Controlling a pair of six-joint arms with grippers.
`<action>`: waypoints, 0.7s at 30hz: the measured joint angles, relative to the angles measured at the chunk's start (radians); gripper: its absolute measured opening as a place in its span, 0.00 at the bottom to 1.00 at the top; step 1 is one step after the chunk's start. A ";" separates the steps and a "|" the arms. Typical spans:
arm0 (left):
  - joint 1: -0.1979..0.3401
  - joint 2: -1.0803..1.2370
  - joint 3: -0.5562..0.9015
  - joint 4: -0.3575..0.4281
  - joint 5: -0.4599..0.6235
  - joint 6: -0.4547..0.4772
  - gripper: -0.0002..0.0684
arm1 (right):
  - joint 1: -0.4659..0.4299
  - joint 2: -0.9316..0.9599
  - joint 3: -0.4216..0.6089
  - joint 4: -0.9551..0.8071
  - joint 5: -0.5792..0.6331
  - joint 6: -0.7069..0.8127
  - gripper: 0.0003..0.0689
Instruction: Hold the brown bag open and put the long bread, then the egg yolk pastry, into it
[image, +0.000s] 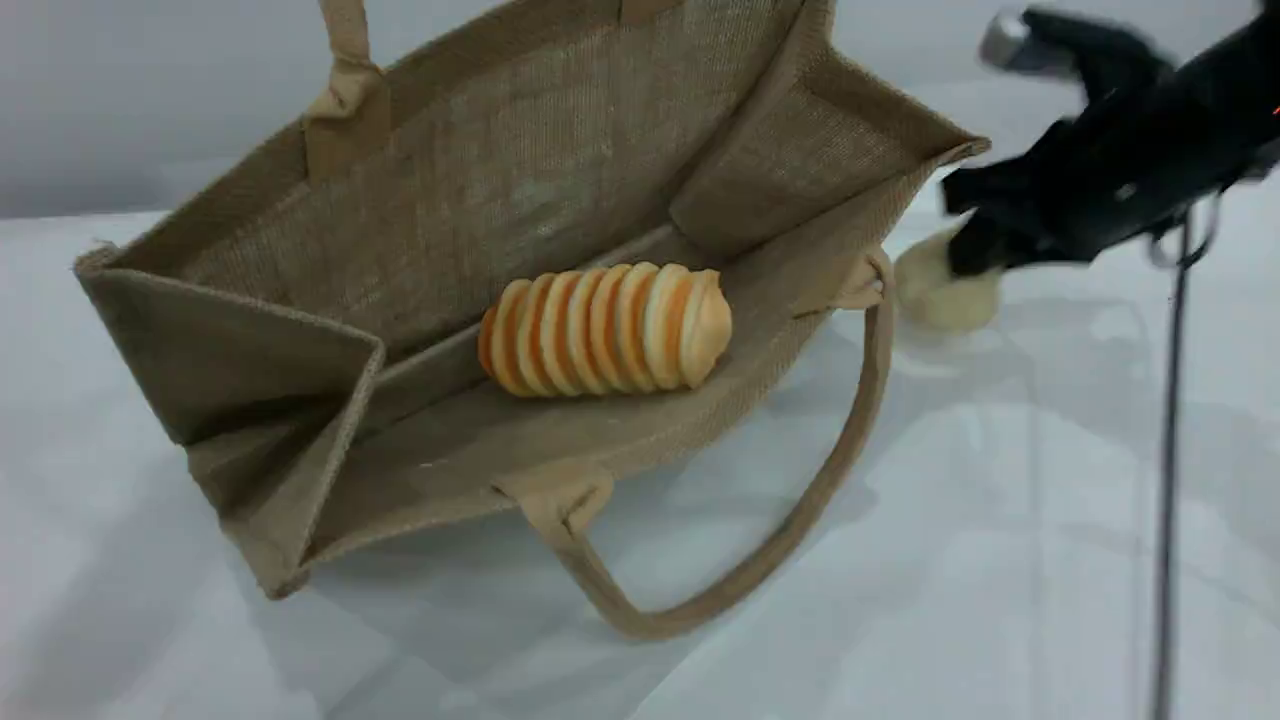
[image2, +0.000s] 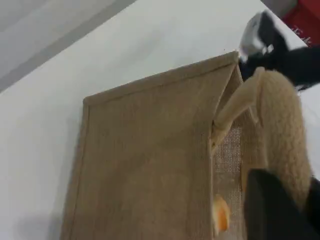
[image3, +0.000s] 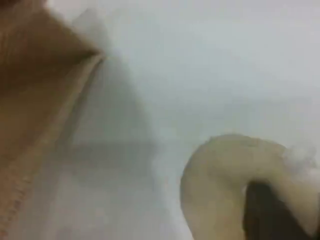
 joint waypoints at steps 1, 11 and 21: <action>0.000 0.000 0.000 0.000 0.000 0.000 0.13 | -0.020 -0.020 0.000 -0.039 0.003 0.007 0.05; 0.000 0.000 0.000 0.000 0.000 0.000 0.13 | -0.253 -0.314 0.000 -0.388 0.282 0.312 0.05; 0.000 0.000 0.000 0.000 0.000 0.003 0.13 | -0.159 -0.553 -0.001 -0.395 0.674 0.384 0.05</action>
